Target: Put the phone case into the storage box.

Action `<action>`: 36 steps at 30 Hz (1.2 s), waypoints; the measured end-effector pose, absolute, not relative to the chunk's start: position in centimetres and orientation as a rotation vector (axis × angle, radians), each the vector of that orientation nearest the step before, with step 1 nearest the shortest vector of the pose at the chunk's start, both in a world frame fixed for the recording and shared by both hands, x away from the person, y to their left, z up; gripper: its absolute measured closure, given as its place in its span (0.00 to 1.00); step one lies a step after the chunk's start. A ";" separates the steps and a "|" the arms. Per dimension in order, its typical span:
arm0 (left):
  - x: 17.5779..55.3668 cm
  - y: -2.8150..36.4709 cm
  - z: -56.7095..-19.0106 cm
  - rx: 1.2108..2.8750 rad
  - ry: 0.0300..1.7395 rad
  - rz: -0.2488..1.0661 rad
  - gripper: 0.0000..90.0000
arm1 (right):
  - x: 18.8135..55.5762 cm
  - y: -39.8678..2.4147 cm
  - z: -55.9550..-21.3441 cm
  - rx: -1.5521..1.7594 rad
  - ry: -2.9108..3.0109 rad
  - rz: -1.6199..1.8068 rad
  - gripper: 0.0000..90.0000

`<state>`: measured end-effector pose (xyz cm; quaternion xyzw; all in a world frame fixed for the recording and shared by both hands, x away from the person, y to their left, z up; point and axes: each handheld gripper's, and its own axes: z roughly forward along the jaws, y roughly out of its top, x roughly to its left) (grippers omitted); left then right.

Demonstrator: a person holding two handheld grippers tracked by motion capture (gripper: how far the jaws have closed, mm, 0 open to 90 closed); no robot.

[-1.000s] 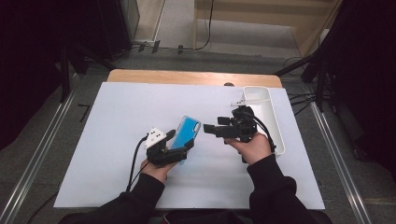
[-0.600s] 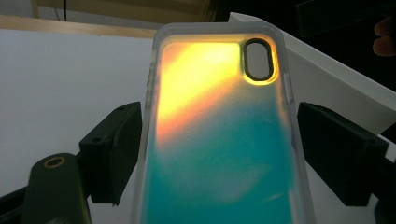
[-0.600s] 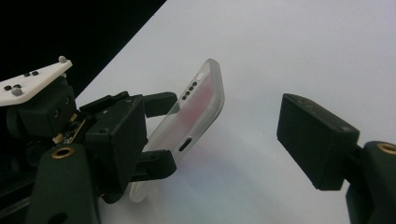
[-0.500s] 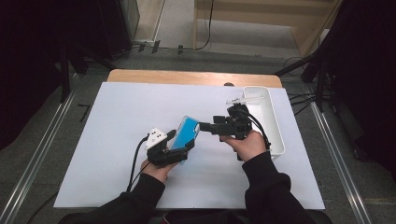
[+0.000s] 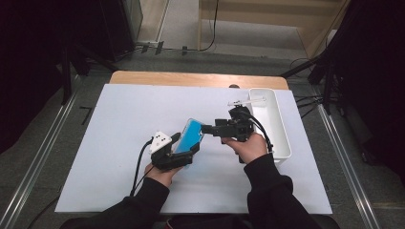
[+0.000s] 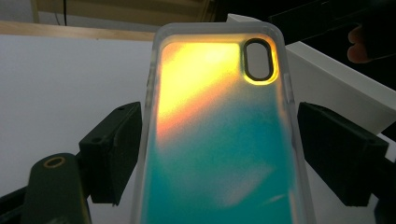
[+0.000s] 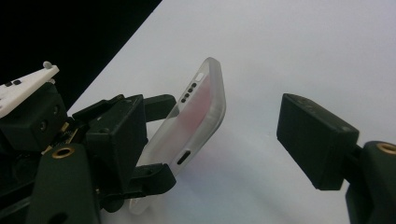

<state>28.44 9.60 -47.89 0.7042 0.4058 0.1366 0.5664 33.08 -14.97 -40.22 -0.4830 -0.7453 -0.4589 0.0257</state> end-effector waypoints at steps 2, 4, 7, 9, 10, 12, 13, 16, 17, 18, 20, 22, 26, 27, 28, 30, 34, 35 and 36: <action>28.3 9.5 -47.9 1.656 0.943 0.325 0.18 | 33.2 -14.8 -40.3 -1.491 -2.304 -1.402 0.29; 28.3 9.4 -47.8 1.654 0.942 0.325 0.18 | 33.3 -14.7 -40.5 -1.495 -2.306 -1.396 0.29; 28.2 9.3 -47.9 1.656 0.939 0.326 0.18 | 33.4 -14.5 -40.7 -1.496 -2.304 -1.388 0.29; 28.2 9.3 -47.9 1.653 0.939 0.326 0.18 | 33.5 -14.5 -40.8 -1.500 -2.301 -1.382 0.30; 28.2 9.3 -47.9 1.654 0.938 0.327 0.18 | 33.6 -14.4 -40.9 -1.499 -2.301 -1.381 0.31; 28.2 9.2 -47.9 1.656 0.936 0.321 0.18 | 33.6 -14.3 -41.0 -1.499 -2.298 -1.373 0.31; 28.2 9.2 -47.9 1.655 0.937 0.320 0.18 | 33.6 -14.2 -41.0 -1.501 -2.292 -1.368 0.32; 28.1 9.2 -47.9 1.652 0.932 0.322 0.18 | 33.8 -14.0 -41.3 -1.488 -2.285 -1.360 0.34; 28.1 9.2 -47.9 1.653 0.931 0.322 0.18 | 33.8 -13.9 -41.3 -1.489 -2.278 -1.358 0.35; 28.1 9.2 -47.9 1.651 0.932 0.320 0.18 | 33.8 -13.8 -41.4 -1.486 -2.275 -1.352 0.36; 28.2 9.2 -47.9 1.651 0.934 0.318 0.18 | 33.9 -13.7 -41.5 -1.484 -2.277 -1.352 0.39; 28.2 9.3 -47.9 1.649 0.934 0.316 0.18 | 33.9 -13.6 -41.6 -1.481 -2.272 -1.350 0.41; 28.1 9.2 -47.9 1.652 0.927 0.322 0.18 | 34.1 -13.5 -41.8 -1.478 -2.238 -1.344 0.48; 28.1 9.2 -47.9 1.656 0.927 0.322 0.18 | 34.2 -13.5 -41.8 -1.481 -2.235 -1.338 0.51; 28.0 9.1 -47.9 1.653 0.928 0.323 0.18 | 34.2 -13.6 -41.8 -1.482 -2.231 -1.336 0.53; 28.0 9.1 -47.9 1.658 0.922 0.326 0.18 | 34.2 -13.6 -41.9 -1.493 -2.225 -1.333 0.59; 27.9 9.0 -47.9 1.654 0.918 0.337 0.18 | 34.3 -13.7 -41.9 -1.506 -2.189 -1.299 0.77; 27.9 9.0 -47.9 1.656 0.913 0.342 0.18 | 34.3 -13.7 -41.9 -1.506 -2.178 -1.294 0.79; 27.9 8.9 -48.0 1.661 0.911 0.347 0.18 | 34.4 -13.7 -41.9 -1.511 -2.160 -1.288 0.81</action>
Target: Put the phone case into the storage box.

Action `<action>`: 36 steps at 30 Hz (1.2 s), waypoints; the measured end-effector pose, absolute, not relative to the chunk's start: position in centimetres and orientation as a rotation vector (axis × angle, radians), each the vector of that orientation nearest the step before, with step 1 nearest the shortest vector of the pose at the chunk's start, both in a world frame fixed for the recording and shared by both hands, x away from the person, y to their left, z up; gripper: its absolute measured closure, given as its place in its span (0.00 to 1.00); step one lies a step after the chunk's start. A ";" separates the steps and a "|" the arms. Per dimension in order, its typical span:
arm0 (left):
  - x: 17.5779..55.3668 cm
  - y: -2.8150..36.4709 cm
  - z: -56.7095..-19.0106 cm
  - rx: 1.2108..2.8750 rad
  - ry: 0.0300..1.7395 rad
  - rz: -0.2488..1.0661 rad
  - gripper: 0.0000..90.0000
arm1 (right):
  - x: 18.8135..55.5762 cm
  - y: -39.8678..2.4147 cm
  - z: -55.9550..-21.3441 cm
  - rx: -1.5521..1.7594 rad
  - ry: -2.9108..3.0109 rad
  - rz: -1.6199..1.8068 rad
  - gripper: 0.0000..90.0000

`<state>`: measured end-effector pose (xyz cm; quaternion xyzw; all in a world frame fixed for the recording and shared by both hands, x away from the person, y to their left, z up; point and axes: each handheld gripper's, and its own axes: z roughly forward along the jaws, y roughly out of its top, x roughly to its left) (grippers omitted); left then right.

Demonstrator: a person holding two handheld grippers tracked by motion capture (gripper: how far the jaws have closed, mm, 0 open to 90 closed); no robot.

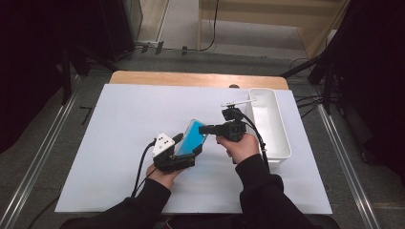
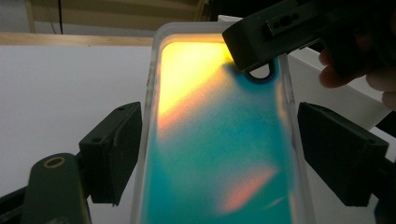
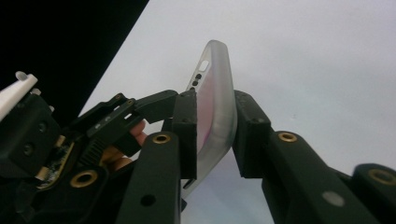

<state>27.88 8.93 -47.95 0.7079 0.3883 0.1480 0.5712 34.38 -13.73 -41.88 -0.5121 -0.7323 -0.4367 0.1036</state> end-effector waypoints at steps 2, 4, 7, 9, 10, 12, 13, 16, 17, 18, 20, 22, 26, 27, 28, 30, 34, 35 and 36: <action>27.8 8.9 -48.0 1.665 0.910 0.352 0.18 | 34.4 -13.8 -41.8 -1.512 -2.136 -1.279 0.82; 27.8 8.8 -48.0 1.665 0.909 0.352 0.18 | 34.4 -13.8 -41.7 -1.513 -2.123 -1.281 0.83; 27.9 8.8 -48.1 1.667 0.907 0.347 0.18 | 34.3 -13.8 -41.6 -1.515 -2.113 -1.279 0.84; 27.9 8.8 -48.1 1.669 0.904 0.345 0.18 | 34.3 -13.8 -41.5 -1.519 -2.103 -1.272 0.85; 27.9 8.8 -48.1 1.674 0.902 0.348 0.18 | 34.3 -13.7 -41.5 -1.519 -2.103 -1.269 0.85; 27.9 8.8 -48.1 1.677 0.899 0.350 0.18 | 34.2 -13.7 -41.4 -1.513 -2.103 -1.273 0.86; 27.9 8.7 -48.1 1.675 0.897 0.353 0.18 | 34.2 -13.7 -41.4 -1.511 -2.101 -1.275 0.86; 27.9 8.8 -48.1 1.676 0.890 0.358 0.18 | 34.2 -13.7 -41.3 -1.513 -2.100 -1.272 0.86; 27.9 8.8 -48.0 1.676 0.887 0.361 0.18 | 34.2 -13.7 -41.3 -1.506 -2.106 -1.274 0.86; 27.9 8.8 -48.0 1.675 0.882 0.361 0.18 | 34.2 -13.7 -41.2 -1.502 -2.110 -1.274 0.86; 27.9 8.8 -48.0 1.678 0.878 0.361 0.18 | 34.2 -13.7 -41.1 -1.498 -2.112 -1.281 0.86; 28.0 8.8 -47.8 1.690 0.871 0.365 0.18 | 34.1 -13.7 -41.0 -1.497 -2.118 -1.282 0.86; 28.2 8.8 -47.5 1.716 0.873 0.329 0.18 | 34.0 -13.7 -40.8 -1.490 -2.132 -1.277 0.86; 28.2 8.8 -47.4 1.724 0.870 0.328 0.18 | 34.0 -13.7 -40.8 -1.490 -2.136 -1.275 0.86; 28.2 8.8 -47.3 1.726 0.866 0.325 0.17 | 34.0 -13.8 -40.8 -1.491 -2.136 -1.275 0.86; 28.3 8.8 -47.2 1.733 0.870 0.297 0.17 | 34.0 -13.8 -40.7 -1.491 -2.139 -1.279 0.86; 28.5 9.0 -47.0 1.728 0.892 0.245 0.17 | 34.1 -14.0 -40.5 -1.504 -2.188 -1.283 0.86; 28.5 9.0 -46.9 1.738 0.889 0.242 0.17 | 34.1 -14.1 -40.4 -1.505 -2.189 -1.284 0.86; 28.5 9.1 -46.8 1.740 0.888 0.234 0.17 | 34.1 -14.2 -40.3 -1.508 -2.201 -1.286 0.86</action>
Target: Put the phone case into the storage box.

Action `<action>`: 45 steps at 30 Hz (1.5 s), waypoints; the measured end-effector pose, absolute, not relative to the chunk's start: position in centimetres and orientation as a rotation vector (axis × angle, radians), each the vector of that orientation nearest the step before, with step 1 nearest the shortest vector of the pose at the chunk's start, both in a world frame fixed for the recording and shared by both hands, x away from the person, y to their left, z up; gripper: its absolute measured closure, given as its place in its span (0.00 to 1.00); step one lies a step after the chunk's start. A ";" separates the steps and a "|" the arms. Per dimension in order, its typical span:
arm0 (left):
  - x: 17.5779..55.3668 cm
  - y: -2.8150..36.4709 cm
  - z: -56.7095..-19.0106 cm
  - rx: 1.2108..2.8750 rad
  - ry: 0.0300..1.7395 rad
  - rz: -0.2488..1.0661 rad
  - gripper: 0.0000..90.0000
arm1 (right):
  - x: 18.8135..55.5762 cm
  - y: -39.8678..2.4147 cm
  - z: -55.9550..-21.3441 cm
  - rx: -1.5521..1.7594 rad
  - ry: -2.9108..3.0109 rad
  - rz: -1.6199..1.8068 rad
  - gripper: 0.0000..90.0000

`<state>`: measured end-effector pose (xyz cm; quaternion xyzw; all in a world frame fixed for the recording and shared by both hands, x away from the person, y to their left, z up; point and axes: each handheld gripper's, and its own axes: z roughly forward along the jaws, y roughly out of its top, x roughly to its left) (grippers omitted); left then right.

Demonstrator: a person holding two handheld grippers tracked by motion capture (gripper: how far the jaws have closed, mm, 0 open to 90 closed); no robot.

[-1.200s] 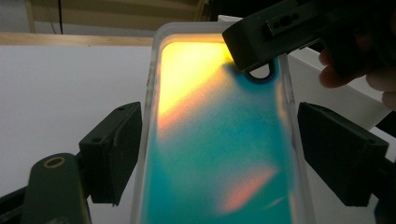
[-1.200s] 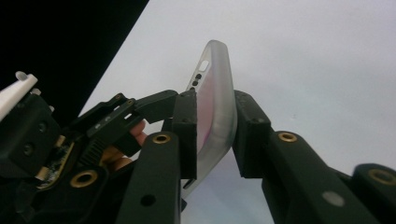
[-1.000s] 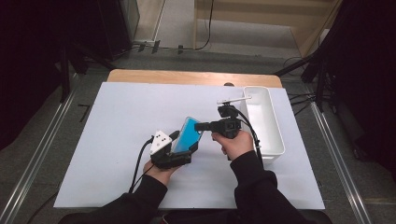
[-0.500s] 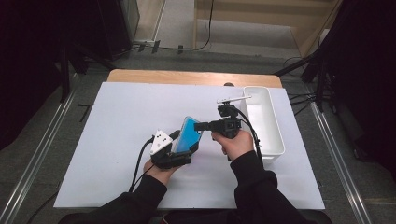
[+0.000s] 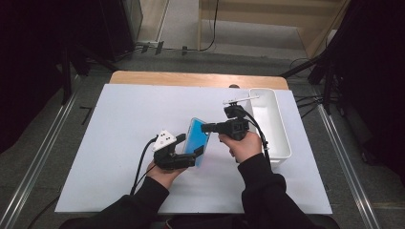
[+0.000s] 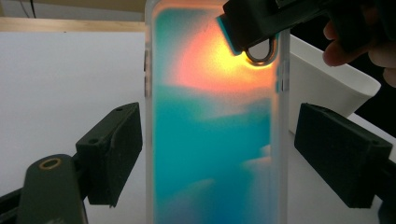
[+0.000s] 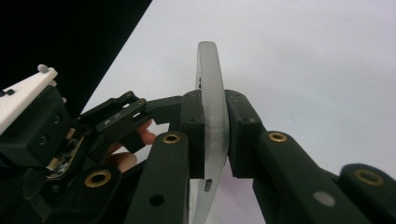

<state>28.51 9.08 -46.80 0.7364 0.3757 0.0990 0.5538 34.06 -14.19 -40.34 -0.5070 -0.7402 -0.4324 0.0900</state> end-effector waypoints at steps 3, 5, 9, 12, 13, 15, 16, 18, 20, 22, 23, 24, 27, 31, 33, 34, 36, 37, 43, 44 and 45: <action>28.6 9.2 -46.5 1.743 0.889 0.207 0.17 | 34.1 -14.4 -40.2 -1.511 -2.224 -1.293 0.86; 28.7 9.3 -46.2 1.750 0.901 0.189 0.17 | 34.0 -14.5 -40.0 -1.519 -2.230 -1.299 0.86; 29.0 9.5 -45.9 1.756 0.901 0.139 0.17 | 33.9 -14.7 -39.8 -1.498 -2.288 -1.322 0.86; 29.2 9.7 -45.6 1.775 0.903 0.106 0.17 | 33.7 -14.8 -39.5 -1.499 -2.339 -1.334 0.86; 29.3 9.8 -45.5 1.788 0.905 0.091 0.17 | 33.7 -14.8 -39.5 -1.501 -2.356 -1.342 0.86; 29.5 10.0 -45.4 1.801 0.904 0.070 0.17 | 33.6 -14.8 -39.5 -1.506 -2.371 -1.351 0.86; 29.5 10.1 -45.3 1.819 0.904 0.064 0.17 | 33.5 -14.8 -39.4 -1.511 -2.377 -1.353 0.86; 29.7 10.2 -45.1 1.840 0.890 0.051 0.17 | 33.4 -14.9 -39.4 -1.504 -2.398 -1.364 0.86; 29.8 10.3 -45.0 1.851 0.889 0.029 0.17 | 33.3 -14.8 -39.4 -1.497 -2.423 -1.375 0.86; 29.9 10.4 -44.9 1.865 0.875 0.014 0.17 | 33.1 -14.8 -39.3 -1.486 -2.458 -1.390 0.86; 29.9 10.5 -44.9 1.872 0.872 0.008 0.17 | 33.0 -14.7 -39.3 -1.475 -2.484 -1.406 0.86; 30.0 10.6 -44.9 1.872 0.872 0.003 0.17 | 32.8 -14.7 -39.3 -1.472 -2.498 -1.411 0.86; 30.3 10.9 -44.8 1.890 0.886 -0.017 0.17 | 32.6 -14.7 -39.4 -1.446 -2.533 -1.439 0.86; 30.5 11.3 -44.6 1.912 0.887 -0.027 0.17 | 32.3 -14.8 -39.6 -1.387 -2.567 -1.478 0.86; 30.7 11.5 -44.6 1.928 0.880 -0.028 0.17 | 32.2 -14.7 -39.8 -1.351 -2.592 -1.493 0.86; 30.8 11.6 -44.5 1.937 0.874 -0.030 0.17 | 32.1 -14.7 -39.8 -1.335 -2.607 -1.497 0.86; 30.9 11.8 -44.5 1.946 0.879 -0.037 0.17 | 31.9 -14.7 -39.9 -1.292 -2.640 -1.505 0.86; 30.9 11.9 -44.4 1.954 0.877 -0.033 0.17 | 31.8 -14.7 -39.9 -1.274 -2.650 -1.508 0.86; 31.2 12.2 -44.0 1.983 0.858 -0.024 0.17 | 31.8 -14.9 -40.0 -1.168 -2.651 -1.532 0.86; 31.3 12.3 -43.9 1.986 0.854 -0.021 0.17 | 31.9 -14.9 -40.0 -1.153 -2.649 -1.530 0.86; 31.3 12.4 -43.8 1.991 0.848 -0.015 0.17 | 31.9 -15.0 -40.0 -1.134 -2.648 -1.531 0.86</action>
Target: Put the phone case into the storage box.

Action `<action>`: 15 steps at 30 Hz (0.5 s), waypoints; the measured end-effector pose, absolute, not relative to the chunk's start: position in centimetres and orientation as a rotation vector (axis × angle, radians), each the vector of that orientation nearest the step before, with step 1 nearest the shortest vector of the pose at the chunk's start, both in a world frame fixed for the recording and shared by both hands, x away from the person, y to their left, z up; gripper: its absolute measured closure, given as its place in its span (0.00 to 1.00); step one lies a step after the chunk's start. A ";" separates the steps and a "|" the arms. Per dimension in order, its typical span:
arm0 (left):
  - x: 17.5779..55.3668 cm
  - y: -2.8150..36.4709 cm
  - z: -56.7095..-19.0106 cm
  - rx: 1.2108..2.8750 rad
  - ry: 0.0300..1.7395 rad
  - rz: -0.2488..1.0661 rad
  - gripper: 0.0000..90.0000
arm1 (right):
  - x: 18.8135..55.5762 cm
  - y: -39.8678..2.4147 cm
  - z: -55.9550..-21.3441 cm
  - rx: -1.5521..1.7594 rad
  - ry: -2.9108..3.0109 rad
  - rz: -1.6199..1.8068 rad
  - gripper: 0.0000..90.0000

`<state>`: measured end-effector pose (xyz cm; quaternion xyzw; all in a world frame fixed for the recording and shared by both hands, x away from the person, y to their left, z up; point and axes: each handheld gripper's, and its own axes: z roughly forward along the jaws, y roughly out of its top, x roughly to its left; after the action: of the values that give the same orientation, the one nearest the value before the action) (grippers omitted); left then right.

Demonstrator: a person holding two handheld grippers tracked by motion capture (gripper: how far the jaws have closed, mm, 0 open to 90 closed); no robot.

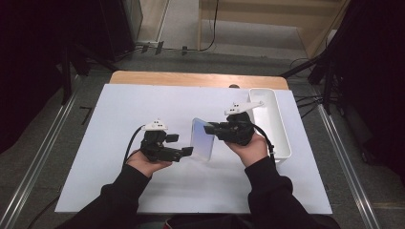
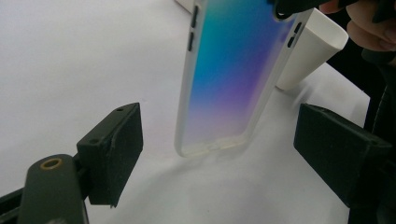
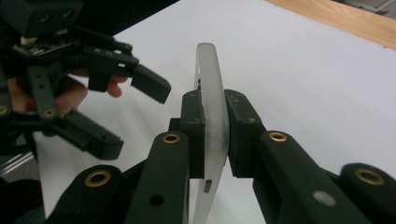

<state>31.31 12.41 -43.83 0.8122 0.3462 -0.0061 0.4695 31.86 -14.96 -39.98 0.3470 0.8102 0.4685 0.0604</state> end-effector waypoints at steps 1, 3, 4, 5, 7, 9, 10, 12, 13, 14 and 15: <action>31.3 12.5 -43.7 1.995 0.850 -0.013 0.17 | 31.9 -15.0 -40.0 1.028 2.462 1.419 0.86; 31.4 12.7 -43.6 1.998 0.838 -0.010 0.17 | 31.9 -15.2 -40.0 0.998 2.484 1.428 0.86; 31.4 12.8 -43.5 1.995 0.837 -0.017 0.17 | 31.9 -15.3 -39.9 0.976 2.500 1.433 0.86; 31.4 13.0 -43.4 1.997 0.836 -0.022 0.17 | 31.9 -15.4 -39.9 0.959 2.517 1.433 0.86; 31.5 13.1 -43.2 2.000 0.821 -0.022 0.18 | 31.9 -15.4 -39.8 0.927 2.541 1.426 0.86; 31.5 13.2 -42.9 2.011 0.807 -0.027 0.18 | 31.9 -15.4 -39.7 0.919 2.560 1.420 0.86; 31.5 13.2 -42.9 2.005 0.801 -0.029 0.18 | 31.9 -15.4 -39.7 0.917 2.568 1.422 0.86; 31.5 13.3 -42.7 2.012 0.785 -0.032 0.18 | 32.0 -15.4 -39.7 0.900 2.588 1.435 0.86; 31.5 13.3 -42.7 2.015 0.781 -0.034 0.18 | 32.0 -15.5 -39.7 0.890 2.596 1.437 0.86; 31.5 13.3 -42.6 2.017 0.779 -0.036 0.18 | 32.1 -15.6 -39.7 0.877 2.613 1.444 0.86; 31.6 13.3 -42.6 2.016 0.772 -0.043 0.18 | 32.1 -15.6 -39.7 0.871 2.623 1.445 0.86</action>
<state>31.57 13.29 -42.62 0.8233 0.3152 -0.0178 0.4718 32.12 -15.58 -39.74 0.2791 0.8409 0.4634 0.0114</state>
